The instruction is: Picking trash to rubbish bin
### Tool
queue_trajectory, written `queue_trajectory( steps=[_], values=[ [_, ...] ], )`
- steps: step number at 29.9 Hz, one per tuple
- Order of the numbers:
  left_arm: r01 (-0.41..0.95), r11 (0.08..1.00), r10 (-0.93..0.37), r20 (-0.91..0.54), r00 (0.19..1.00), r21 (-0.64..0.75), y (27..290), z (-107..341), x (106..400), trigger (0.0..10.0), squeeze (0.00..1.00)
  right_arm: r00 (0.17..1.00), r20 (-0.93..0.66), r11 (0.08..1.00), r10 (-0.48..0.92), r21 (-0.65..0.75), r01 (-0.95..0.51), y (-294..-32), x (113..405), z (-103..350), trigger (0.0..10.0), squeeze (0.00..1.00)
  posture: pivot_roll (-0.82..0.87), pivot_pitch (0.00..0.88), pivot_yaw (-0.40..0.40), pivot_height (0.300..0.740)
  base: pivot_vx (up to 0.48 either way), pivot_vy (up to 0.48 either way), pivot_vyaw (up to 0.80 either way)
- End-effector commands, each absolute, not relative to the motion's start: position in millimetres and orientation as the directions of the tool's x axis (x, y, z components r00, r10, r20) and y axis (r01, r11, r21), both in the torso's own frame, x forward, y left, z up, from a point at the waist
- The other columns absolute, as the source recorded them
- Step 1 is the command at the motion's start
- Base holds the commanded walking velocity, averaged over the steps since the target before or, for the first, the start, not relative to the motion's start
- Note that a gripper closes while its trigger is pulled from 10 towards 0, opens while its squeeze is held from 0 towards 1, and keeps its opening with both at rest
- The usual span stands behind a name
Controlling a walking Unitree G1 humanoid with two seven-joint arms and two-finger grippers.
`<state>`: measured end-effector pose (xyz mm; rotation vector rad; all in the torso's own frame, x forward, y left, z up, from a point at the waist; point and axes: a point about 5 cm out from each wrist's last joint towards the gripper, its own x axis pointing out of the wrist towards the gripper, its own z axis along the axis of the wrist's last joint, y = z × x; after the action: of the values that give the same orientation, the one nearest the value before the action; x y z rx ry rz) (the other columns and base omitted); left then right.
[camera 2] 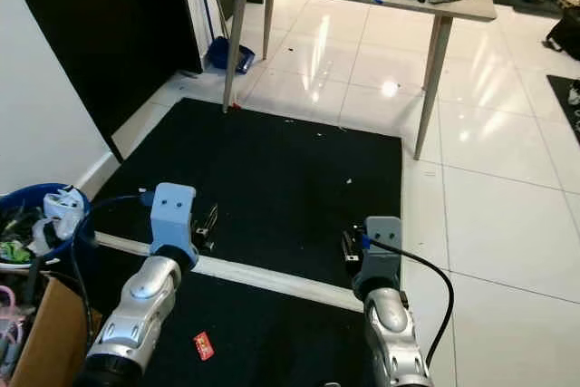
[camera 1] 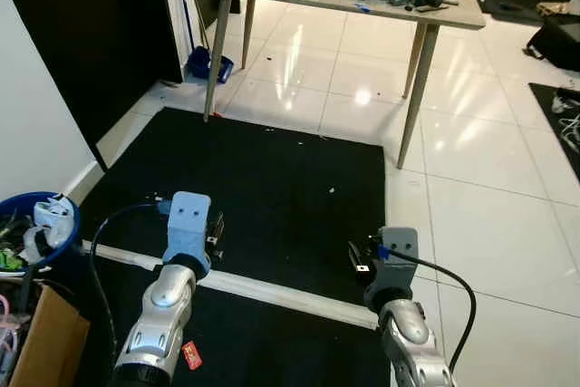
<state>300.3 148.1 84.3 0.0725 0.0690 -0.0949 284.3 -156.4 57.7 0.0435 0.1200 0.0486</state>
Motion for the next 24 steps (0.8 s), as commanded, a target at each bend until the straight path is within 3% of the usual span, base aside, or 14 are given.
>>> queue_trajectory(
  steps=[1, 17, 24],
  values=[
    [0.089, 0.994, -0.084, -0.07, 0.994, 0.067, 148, 83, 297, 10.0, 0.0, 0.986, -0.155, 0.998, 0.053, 0.052, -0.046, -158, 282, 51, 10.0, 0.0, -0.05, 0.112, -0.055, 0.74, 0.0, 0.0, 0.0],
    [0.179, 0.984, -0.179, 0.012, 0.984, 0.025, 132, 97, 297, 10.0, 0.0, 0.989, -0.124, 0.994, 0.079, 0.081, -0.069, -153, 282, 56, 10.0, 0.0, -0.05, 0.08, -0.011, 0.74, 0.0, 0.0, 0.0],
    [0.196, 0.98, -0.197, 0.033, 0.98, 0.033, 132, 103, 303, 10.0, 0.0, 0.99, -0.127, 0.995, 0.064, 0.089, -0.053, -151, 282, 55, 10.0, 0.0, -0.06, 0.087, -0.01, 0.74, 0.266, 0.0, 0.0]
  ],
)
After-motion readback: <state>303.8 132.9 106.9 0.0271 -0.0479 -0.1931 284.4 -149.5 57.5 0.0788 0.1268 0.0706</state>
